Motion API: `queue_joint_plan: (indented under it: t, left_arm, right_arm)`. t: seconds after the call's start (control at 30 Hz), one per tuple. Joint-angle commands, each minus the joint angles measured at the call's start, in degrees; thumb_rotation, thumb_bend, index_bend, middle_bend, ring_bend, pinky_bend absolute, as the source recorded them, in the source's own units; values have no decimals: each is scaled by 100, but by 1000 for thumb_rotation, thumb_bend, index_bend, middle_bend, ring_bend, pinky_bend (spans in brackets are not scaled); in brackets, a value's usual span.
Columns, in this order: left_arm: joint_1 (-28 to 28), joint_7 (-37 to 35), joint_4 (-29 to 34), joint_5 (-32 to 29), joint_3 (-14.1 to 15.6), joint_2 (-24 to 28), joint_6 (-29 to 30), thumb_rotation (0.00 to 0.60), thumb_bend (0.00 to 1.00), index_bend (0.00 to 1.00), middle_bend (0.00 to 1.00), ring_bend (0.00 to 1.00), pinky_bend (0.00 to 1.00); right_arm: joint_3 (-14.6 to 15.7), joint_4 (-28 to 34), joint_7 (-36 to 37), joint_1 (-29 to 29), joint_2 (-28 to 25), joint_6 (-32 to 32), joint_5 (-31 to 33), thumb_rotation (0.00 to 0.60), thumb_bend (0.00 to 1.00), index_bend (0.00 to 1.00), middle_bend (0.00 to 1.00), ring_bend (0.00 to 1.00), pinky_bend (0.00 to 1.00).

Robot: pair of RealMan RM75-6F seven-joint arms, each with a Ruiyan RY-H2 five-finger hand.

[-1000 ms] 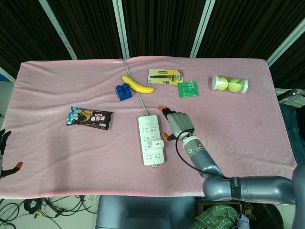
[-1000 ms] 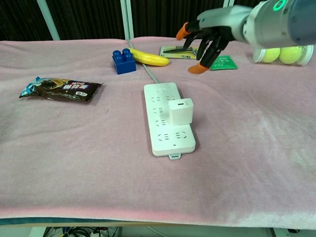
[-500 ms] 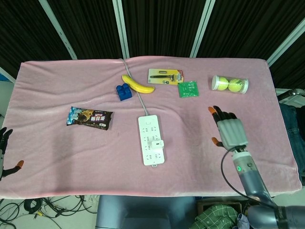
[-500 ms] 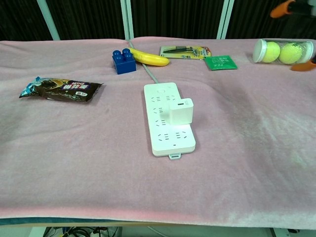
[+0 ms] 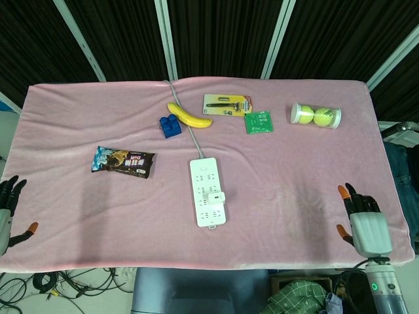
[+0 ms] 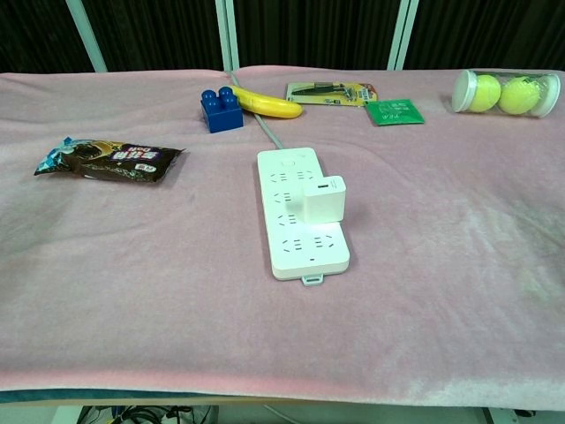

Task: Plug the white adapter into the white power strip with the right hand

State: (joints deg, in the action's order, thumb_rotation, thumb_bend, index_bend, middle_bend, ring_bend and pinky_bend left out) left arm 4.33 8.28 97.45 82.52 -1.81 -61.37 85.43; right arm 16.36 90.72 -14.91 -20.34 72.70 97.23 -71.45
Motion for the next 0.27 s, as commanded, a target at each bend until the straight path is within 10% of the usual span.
queue_joint_plan:
  t: [0.03, 0.27]
  left_arm:
    - [-22, -25, 19, -2, 59, 3, -60, 600, 227, 6, 0, 0, 0]
    - [26, 31, -89, 58, 27, -29, -77, 600, 227, 6, 0, 0, 0]
  right_arm:
    - [-132, -325, 256, 246, 147, 74, -239, 600, 134, 0, 68, 210, 209]
    - [-357, -280, 414, 417, 5, -43, -349, 600, 135, 0, 68, 211, 209]
